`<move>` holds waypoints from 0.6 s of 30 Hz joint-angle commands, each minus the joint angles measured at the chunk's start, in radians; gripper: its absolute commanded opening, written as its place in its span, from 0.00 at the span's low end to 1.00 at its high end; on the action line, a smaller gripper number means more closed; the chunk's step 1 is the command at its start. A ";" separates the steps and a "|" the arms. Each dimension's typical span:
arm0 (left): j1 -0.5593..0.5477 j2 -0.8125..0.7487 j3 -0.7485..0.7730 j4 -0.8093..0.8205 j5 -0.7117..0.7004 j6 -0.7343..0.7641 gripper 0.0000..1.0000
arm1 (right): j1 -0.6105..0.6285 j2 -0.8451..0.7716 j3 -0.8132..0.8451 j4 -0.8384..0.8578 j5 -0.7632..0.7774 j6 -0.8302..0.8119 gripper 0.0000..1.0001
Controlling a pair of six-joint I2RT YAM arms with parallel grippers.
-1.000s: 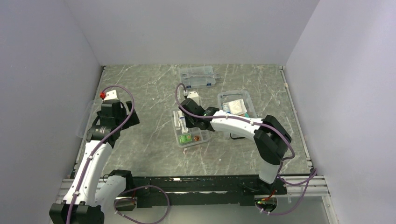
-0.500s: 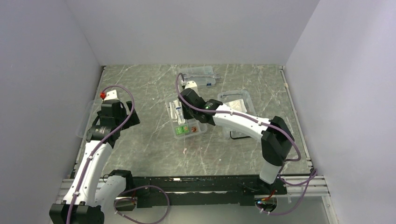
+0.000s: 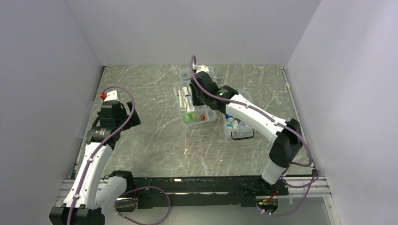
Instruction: Organize the medicine kit
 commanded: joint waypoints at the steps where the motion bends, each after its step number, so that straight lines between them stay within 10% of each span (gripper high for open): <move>1: 0.005 -0.022 -0.006 0.043 0.023 0.010 0.99 | -0.059 -0.096 0.063 -0.059 -0.012 -0.040 0.00; 18: 0.005 -0.032 -0.009 0.046 0.039 0.008 0.99 | -0.327 -0.297 -0.105 -0.067 -0.126 -0.208 0.00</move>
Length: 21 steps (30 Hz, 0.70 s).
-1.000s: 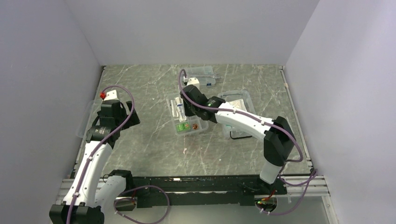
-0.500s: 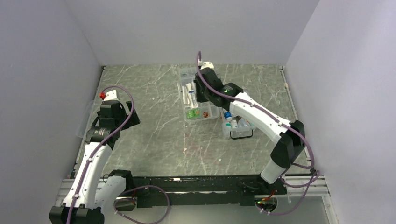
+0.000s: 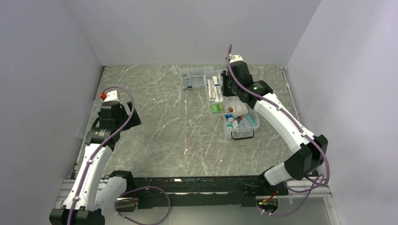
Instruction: Organize the medicine kit
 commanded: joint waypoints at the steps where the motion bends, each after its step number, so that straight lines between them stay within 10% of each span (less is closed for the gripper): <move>1: 0.004 -0.018 -0.004 0.039 0.018 0.008 0.99 | -0.074 -0.090 -0.053 0.035 -0.068 -0.082 0.00; 21: 0.003 -0.043 -0.012 0.044 0.072 0.002 0.99 | -0.299 -0.166 -0.220 0.134 -0.311 -0.195 0.00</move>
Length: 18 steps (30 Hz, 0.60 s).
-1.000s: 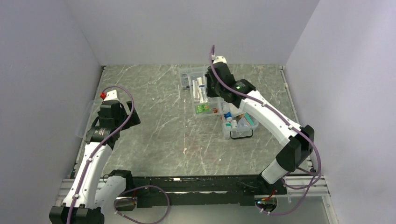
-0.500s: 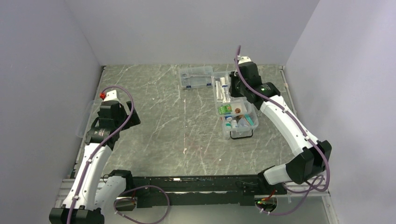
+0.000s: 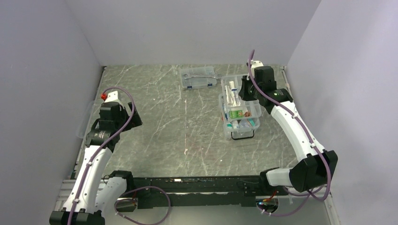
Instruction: Organize the medicine kit
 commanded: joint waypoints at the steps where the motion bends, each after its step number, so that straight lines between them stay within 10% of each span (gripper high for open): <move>1: 0.004 -0.027 -0.001 0.037 0.022 0.002 0.99 | -0.010 0.010 0.010 0.082 -0.075 -0.032 0.00; 18: -0.002 -0.035 -0.002 0.040 0.042 0.001 0.99 | -0.025 0.036 -0.061 0.080 -0.038 -0.050 0.00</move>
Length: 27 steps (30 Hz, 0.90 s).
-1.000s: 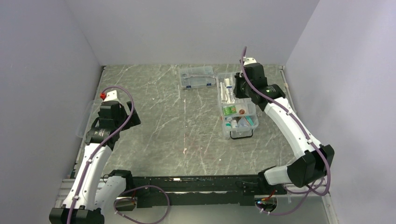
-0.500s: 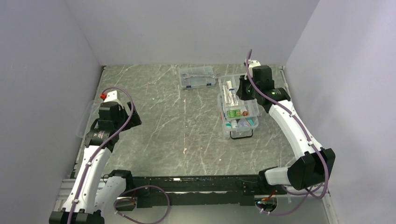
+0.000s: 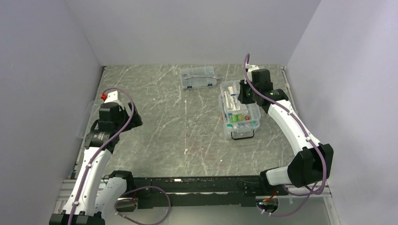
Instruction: Organize the medicine kit
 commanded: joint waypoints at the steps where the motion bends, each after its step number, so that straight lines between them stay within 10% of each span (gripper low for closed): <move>1: -0.001 -0.011 -0.002 0.041 0.019 0.001 0.99 | -0.007 -0.011 -0.029 0.062 0.002 -0.005 0.00; 27: -0.006 -0.015 -0.002 0.039 0.018 0.002 0.99 | -0.007 0.031 -0.078 0.126 -0.034 0.022 0.00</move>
